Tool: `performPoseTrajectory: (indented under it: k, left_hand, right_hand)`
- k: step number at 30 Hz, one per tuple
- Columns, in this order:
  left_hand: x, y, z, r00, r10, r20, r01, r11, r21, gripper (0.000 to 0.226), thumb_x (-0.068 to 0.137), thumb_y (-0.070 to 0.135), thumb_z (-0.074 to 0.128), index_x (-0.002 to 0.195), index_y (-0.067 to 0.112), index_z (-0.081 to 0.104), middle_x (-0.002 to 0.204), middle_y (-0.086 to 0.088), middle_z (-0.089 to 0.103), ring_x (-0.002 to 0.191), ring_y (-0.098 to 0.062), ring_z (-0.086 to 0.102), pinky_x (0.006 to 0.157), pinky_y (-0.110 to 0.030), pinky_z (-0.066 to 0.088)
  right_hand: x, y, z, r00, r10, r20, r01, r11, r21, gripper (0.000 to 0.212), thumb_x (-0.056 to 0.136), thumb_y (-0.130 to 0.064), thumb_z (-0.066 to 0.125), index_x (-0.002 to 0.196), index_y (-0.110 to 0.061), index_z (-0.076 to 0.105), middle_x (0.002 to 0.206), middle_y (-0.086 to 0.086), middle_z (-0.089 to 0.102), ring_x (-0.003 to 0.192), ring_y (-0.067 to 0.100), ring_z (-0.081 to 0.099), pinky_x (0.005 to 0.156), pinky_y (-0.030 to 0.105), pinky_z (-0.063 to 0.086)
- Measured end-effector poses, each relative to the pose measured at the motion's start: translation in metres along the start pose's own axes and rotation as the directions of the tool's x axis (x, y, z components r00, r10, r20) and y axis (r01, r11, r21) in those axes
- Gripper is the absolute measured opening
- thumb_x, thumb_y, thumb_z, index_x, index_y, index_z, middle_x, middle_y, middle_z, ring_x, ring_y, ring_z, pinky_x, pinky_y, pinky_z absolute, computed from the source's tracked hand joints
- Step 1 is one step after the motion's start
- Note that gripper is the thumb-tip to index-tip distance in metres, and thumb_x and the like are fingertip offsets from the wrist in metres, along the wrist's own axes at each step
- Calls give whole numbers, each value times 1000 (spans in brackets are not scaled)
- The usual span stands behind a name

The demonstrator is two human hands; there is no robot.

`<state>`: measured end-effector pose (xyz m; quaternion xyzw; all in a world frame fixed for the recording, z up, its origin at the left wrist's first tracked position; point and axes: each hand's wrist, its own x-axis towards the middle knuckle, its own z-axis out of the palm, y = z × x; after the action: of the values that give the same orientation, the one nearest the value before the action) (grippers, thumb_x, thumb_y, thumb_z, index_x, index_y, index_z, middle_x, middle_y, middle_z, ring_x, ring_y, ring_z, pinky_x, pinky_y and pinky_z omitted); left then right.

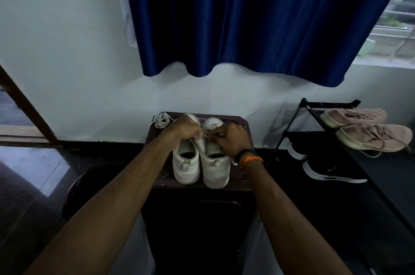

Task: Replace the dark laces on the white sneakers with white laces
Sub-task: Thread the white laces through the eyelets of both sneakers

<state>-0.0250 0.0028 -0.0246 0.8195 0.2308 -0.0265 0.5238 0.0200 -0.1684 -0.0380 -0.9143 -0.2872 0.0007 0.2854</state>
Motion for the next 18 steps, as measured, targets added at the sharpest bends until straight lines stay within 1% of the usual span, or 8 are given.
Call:
performPoseTrajectory:
  k: [2, 5, 8, 10, 13, 15, 18]
  left_hand:
    - [0, 0, 1, 1000, 7, -14, -7, 1000, -10, 7, 76, -1, 70, 77, -6, 75, 84, -23, 74, 75, -20, 66, 90, -45, 57]
    - [-1, -1, 0, 1000, 12, -2, -12, 1000, -10, 8, 76, -3, 68, 76, -3, 76, 88, -23, 75, 75, -20, 66, 92, -45, 57]
    - [-2, -1, -1, 1000, 15, -1, -15, 1000, 3, 7, 74, -2, 70, 75, -2, 77, 87, -22, 75, 76, -20, 66, 93, -47, 56]
    - [-3, 0, 0, 1000, 18, -3, -18, 1000, 18, 8, 72, -3, 70, 75, 0, 77, 84, -19, 75, 74, -17, 66, 89, -42, 57]
    - [-6, 2, 1, 1000, 26, -6, -26, 999, 28, 12, 72, -3, 69, 69, 5, 78, 72, -9, 75, 70, -13, 66, 79, -31, 54]
    - [-7, 3, 1, 1000, 29, -6, -29, 999, 33, 12, 71, -1, 68, 67, 6, 78, 70, -7, 74, 69, -13, 65, 75, -29, 52]
    - [-10, 4, 1, 1000, 28, -3, -28, 998, 51, 14, 70, -2, 68, 67, 7, 77, 72, -6, 74, 69, -12, 64, 69, -26, 49]
  right_hand:
    - [0, -1, 2, 1000, 23, -14, -23, 1000, 15, 13, 83, -36, 72, 88, -29, 81, 93, 0, 77, 88, 24, 70, 75, 37, 56]
    - [2, -1, 5, 998, 56, -33, -55, 998, 36, 16, 82, -40, 71, 85, -27, 80, 91, 0, 77, 88, 23, 70, 76, 38, 57]
    - [3, 2, 7, 998, 46, -45, -44, 998, 55, 13, 81, -38, 73, 82, -26, 79, 89, 0, 77, 87, 23, 70, 74, 37, 56]
    - [3, 4, 7, 999, 35, -39, -32, 997, 77, 12, 81, -37, 73, 80, -26, 79, 88, -1, 76, 85, 22, 70, 73, 37, 56]
    - [2, 6, 6, 998, 36, -54, -31, 995, 92, 8, 82, -34, 74, 81, -27, 80, 86, -3, 76, 82, 18, 69, 72, 34, 55]
    - [0, 6, 4, 996, 52, -70, -45, 993, 107, 6, 84, -31, 73, 82, -30, 80, 86, -6, 76, 80, 14, 69, 72, 28, 54]
    - [-1, 5, 3, 998, 39, -54, -35, 996, 79, 7, 84, -32, 74, 86, -30, 80, 88, -5, 77, 83, 15, 69, 74, 31, 55]
